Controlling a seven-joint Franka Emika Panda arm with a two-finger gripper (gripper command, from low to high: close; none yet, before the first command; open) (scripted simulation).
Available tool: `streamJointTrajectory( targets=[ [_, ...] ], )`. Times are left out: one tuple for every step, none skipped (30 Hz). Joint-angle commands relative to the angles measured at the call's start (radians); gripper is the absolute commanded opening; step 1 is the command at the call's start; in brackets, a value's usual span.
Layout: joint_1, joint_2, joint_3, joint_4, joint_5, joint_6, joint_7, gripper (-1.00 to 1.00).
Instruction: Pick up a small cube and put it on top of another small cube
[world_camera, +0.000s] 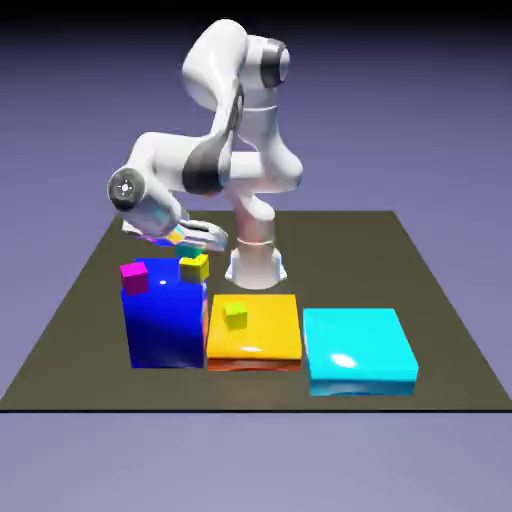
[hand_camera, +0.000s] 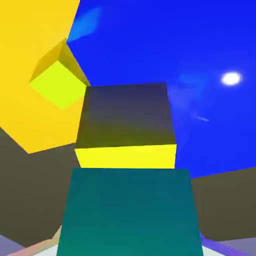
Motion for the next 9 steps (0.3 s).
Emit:
streamJointTrajectory(
  targets=[
    [0.0, 0.0, 0.0, 0.0, -0.002, 0.0, 0.0, 1.0],
    [0.0, 0.0, 0.0, 0.0, -0.002, 0.0, 0.0, 1.0],
    [-0.001, 0.01, 0.0, 0.036, 0.0, -0.027, -0.003, 1.0],
    [-0.003, 0.019, -0.001, 0.072, 0.001, -0.054, -0.005, 1.0],
    [-0.004, 0.029, -0.001, 0.109, 0.002, -0.081, -0.007, 1.0],
    [-0.005, 0.039, -0.002, 0.145, 0.004, -0.108, -0.01, 1.0],
    [-0.007, 0.049, -0.002, 0.181, 0.005, -0.135, -0.012, 1.0],
    [-0.008, 0.058, -0.003, 0.217, 0.007, -0.162, -0.014, 1.0],
    [-0.008, 0.059, -0.003, 0.22, 0.007, -0.164, -0.015, 1.0]
  ],
)
